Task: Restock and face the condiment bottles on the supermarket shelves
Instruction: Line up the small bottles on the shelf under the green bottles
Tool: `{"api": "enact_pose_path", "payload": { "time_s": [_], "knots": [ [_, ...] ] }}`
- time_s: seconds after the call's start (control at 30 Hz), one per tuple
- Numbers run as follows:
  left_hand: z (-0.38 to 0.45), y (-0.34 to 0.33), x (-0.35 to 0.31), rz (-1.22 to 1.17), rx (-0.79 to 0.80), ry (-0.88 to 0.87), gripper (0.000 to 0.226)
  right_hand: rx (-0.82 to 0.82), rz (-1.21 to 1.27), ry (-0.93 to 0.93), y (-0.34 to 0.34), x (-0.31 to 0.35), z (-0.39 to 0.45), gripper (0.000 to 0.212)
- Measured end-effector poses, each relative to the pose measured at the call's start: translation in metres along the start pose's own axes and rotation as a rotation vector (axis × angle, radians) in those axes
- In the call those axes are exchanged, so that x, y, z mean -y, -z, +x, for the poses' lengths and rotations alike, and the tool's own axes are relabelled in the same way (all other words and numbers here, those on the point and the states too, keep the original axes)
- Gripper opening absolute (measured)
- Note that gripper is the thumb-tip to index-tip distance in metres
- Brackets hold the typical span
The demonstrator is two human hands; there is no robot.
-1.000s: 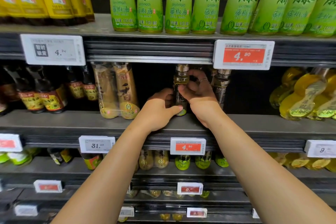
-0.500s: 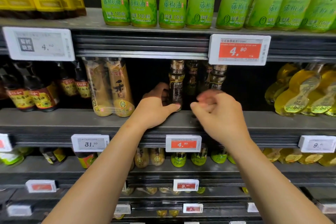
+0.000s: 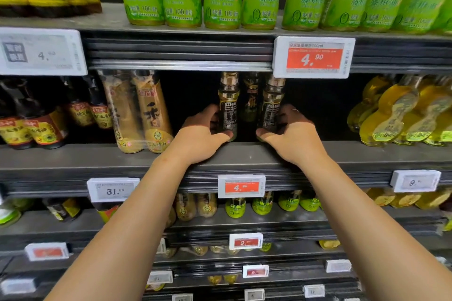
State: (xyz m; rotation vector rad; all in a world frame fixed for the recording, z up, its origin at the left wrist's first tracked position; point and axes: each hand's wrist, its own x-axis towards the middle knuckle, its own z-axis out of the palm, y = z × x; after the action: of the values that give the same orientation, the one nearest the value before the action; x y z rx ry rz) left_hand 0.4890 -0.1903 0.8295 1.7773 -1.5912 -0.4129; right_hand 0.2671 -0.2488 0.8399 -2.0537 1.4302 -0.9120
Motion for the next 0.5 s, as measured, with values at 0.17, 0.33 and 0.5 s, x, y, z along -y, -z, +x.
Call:
{"api": "enact_pose_path", "payload": {
  "time_s": [0.17,0.33,0.5],
  "knots": [
    [-0.004,0.003,0.002,-0.049,-0.009,-0.014,0.055,-0.031,-0.009,0.016,-0.013,0.01,-0.001,0.048],
    [-0.006,0.002,0.002,-0.037,-0.015,-0.005,0.058,-0.05,-0.018,-0.03,-0.012,0.011,0.0,0.052],
    [-0.004,0.001,0.003,0.011,0.01,0.003,0.081,-0.218,-0.065,-0.044,-0.007,0.017,-0.015,0.049]
  ]
}}
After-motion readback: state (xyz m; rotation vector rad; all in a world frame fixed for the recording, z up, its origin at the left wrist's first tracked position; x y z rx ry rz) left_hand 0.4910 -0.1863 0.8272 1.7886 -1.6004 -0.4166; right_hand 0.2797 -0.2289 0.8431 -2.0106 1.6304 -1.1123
